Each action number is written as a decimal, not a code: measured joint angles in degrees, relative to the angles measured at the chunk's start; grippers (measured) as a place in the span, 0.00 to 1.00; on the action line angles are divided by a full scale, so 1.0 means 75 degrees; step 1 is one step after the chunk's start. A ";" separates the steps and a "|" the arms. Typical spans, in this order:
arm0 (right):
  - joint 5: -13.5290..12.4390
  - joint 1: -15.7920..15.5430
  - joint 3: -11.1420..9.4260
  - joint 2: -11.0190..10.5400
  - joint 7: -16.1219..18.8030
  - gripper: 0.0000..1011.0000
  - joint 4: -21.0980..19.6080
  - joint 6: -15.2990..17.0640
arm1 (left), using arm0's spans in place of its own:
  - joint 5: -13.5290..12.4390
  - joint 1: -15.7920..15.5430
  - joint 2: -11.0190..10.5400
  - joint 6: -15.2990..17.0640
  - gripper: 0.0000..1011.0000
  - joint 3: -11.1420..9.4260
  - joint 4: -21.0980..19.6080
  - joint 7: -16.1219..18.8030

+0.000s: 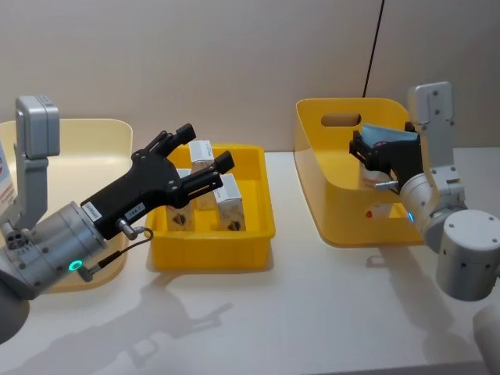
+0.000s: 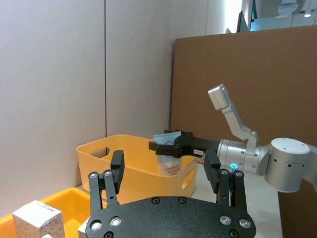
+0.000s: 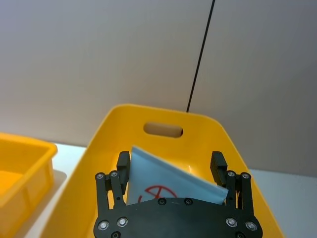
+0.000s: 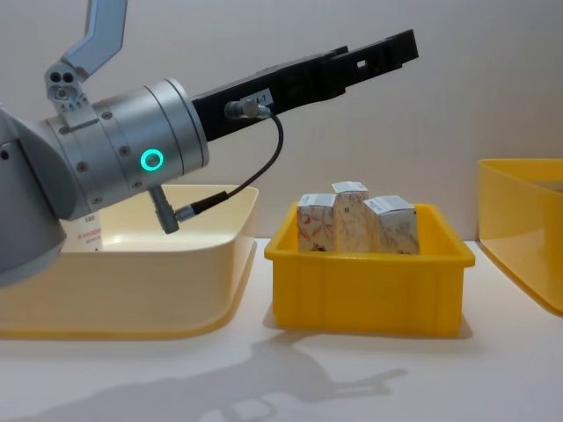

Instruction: Bimanual collaborative sorting of washing and personal care products

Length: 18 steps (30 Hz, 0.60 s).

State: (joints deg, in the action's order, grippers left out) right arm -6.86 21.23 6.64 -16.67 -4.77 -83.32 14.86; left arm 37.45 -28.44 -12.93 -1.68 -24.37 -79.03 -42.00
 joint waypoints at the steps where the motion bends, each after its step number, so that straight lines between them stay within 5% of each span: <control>1: -0.0002 -0.0020 -0.0006 0.0000 0.0015 0.99 -0.0031 -0.0073 | 0.0001 0.0000 0.0000 0.0000 0.99 0.0000 -0.0001 0.0000; 18: -0.0161 -0.0674 -0.0254 -0.0065 0.0410 0.99 -0.0931 -0.1305 | 0.0000 0.0000 0.0000 0.0000 0.99 0.0000 0.0000 0.0000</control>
State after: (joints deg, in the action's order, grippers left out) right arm -8.07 16.17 4.73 -17.15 -1.70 -90.31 5.07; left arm 37.45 -28.44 -12.93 -1.68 -24.37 -79.03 -42.00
